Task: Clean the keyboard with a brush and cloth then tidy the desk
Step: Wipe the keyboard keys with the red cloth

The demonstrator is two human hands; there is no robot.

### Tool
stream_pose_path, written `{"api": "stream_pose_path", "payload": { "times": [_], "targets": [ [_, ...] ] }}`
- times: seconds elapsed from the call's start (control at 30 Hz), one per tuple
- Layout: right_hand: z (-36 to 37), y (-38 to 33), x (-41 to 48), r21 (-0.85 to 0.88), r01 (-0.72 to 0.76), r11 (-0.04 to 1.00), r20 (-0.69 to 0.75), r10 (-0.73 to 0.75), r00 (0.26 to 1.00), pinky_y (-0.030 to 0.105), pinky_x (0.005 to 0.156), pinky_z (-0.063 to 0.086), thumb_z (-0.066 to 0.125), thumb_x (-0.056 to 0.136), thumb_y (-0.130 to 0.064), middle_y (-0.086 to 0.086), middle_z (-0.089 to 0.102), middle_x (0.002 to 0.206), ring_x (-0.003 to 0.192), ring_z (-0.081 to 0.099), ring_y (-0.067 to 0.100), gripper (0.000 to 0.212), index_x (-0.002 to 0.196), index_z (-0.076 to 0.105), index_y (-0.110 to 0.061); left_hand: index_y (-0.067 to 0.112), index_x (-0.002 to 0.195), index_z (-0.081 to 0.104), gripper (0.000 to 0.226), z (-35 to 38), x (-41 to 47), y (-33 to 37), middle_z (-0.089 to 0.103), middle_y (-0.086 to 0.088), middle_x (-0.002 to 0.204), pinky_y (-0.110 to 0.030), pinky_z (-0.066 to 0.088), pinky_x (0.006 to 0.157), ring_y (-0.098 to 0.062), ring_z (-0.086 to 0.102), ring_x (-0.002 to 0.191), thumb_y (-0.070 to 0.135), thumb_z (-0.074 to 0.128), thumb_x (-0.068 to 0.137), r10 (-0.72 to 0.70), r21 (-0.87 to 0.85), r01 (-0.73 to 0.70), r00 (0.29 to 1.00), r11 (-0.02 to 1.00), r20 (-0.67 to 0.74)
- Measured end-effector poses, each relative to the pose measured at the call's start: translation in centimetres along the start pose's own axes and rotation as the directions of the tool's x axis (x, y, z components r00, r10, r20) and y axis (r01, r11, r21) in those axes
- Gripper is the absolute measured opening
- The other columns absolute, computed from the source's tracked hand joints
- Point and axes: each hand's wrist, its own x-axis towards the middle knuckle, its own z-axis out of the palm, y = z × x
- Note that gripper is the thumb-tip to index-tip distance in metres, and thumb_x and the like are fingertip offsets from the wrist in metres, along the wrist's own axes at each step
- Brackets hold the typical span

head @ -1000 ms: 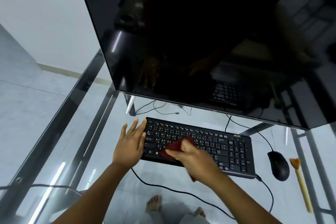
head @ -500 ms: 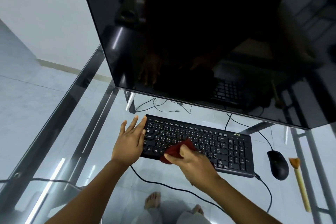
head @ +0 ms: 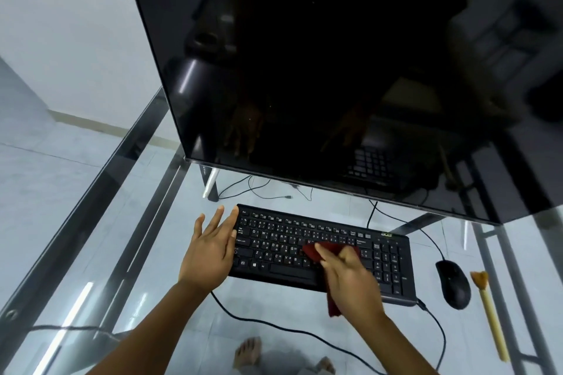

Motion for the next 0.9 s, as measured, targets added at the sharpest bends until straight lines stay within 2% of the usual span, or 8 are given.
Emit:
{"api": "stream_pose_path", "payload": {
  "times": [0.2,0.27,0.37,0.47,0.57,0.67,0.77,0.9],
  "targets": [
    [1.6,-7.4,4.6,0.077,0.171,0.982,0.111,-0.179,0.978,0.019,0.048,0.050,0.041,0.099,-0.042,-0.009,0.051,0.085,0.052,0.054,0.009,0.033,0.128,0.050,-0.029,0.024,0.152,0.017,0.054,-0.1,0.1,-0.2,0.040,-0.005,0.149,-0.037,-0.002,0.119,-0.001,0.003,0.143,0.038,0.010,0.100,0.017,0.009,-0.017,1.000,1.000,0.022],
    [0.6,-7.1,7.2,0.112,0.085,0.990,0.084,-0.095,0.992,0.016,0.044,0.045,0.040,0.099,-0.043,-0.005,0.057,0.080,0.052,0.054,0.009,0.029,0.114,0.054,-0.023,0.024,0.151,0.019,0.054,-0.1,0.1,-0.1,0.041,-0.005,0.149,-0.035,-0.003,0.119,0.001,0.001,0.142,0.038,0.010,0.100,0.013,-0.001,-0.013,1.000,1.000,0.020],
    [0.4,-6.2,9.7,0.031,-0.114,0.993,-0.011,0.114,0.993,0.028,0.061,0.055,0.041,0.101,-0.032,0.006,0.063,0.105,0.073,0.063,0.021,0.029,0.125,0.052,-0.020,0.023,0.152,0.019,0.055,-0.3,-0.1,0.3,0.039,-0.005,0.149,-0.033,-0.005,0.119,0.006,-0.004,0.139,0.038,0.010,0.100,-0.001,-0.009,0.001,1.000,1.000,0.010],
    [2.0,-9.5,8.5,0.018,0.073,0.997,0.087,-0.075,0.993,0.022,0.067,0.050,0.040,0.101,-0.029,0.001,0.055,0.117,0.084,0.062,0.021,0.033,0.134,0.041,-0.030,0.024,0.151,0.020,0.055,-0.3,0.0,0.3,0.037,-0.005,0.150,-0.034,-0.004,0.119,0.008,-0.006,0.138,0.038,0.010,0.099,-0.004,-0.013,0.004,1.000,1.000,0.010],
    [3.1,-10.0,6.9,-0.058,0.432,0.900,0.245,-0.407,0.880,0.035,0.062,0.054,0.047,0.098,-0.036,0.009,0.054,0.111,0.079,0.065,0.028,0.038,0.135,0.042,-0.028,0.025,0.151,0.019,0.054,-0.1,0.0,0.1,0.036,-0.005,0.151,-0.034,-0.004,0.119,0.008,-0.007,0.139,0.037,0.012,0.099,-0.003,-0.021,0.003,1.000,1.000,0.023],
    [1.0,-6.8,7.5,-0.073,0.225,0.972,0.144,-0.213,0.966,0.033,0.060,0.052,0.043,0.095,-0.053,0.003,0.063,0.097,0.067,0.061,0.018,0.028,0.114,0.052,-0.034,0.026,0.151,0.019,0.054,-0.1,0.1,-0.3,0.037,-0.005,0.151,-0.036,-0.002,0.119,0.001,0.002,0.143,0.039,0.010,0.100,-0.011,-0.020,0.012,0.999,1.000,0.037],
    [0.5,-4.5,7.5,-0.190,-0.015,0.982,0.025,0.020,0.999,0.038,0.064,0.059,0.040,0.101,-0.029,0.012,0.052,0.119,0.077,0.064,0.025,0.042,0.142,0.033,-0.021,0.023,0.151,0.022,0.054,0.0,0.1,-0.1,0.041,-0.005,0.148,-0.038,0.001,0.120,-0.006,0.010,0.145,0.038,0.011,0.100,-0.010,-0.019,0.010,1.000,1.000,0.022],
    [2.5,-7.0,3.7,-0.178,0.370,0.912,0.264,-0.318,0.911,0.037,0.060,0.058,0.042,0.101,-0.030,0.013,0.052,0.119,0.074,0.064,0.024,0.047,0.145,0.029,-0.021,0.021,0.150,0.024,0.055,0.1,0.1,-0.2,0.044,-0.005,0.146,-0.039,0.003,0.119,-0.010,0.015,0.145,0.036,0.012,0.099,0.012,-0.009,-0.012,1.000,1.000,0.006]
  ]
}}
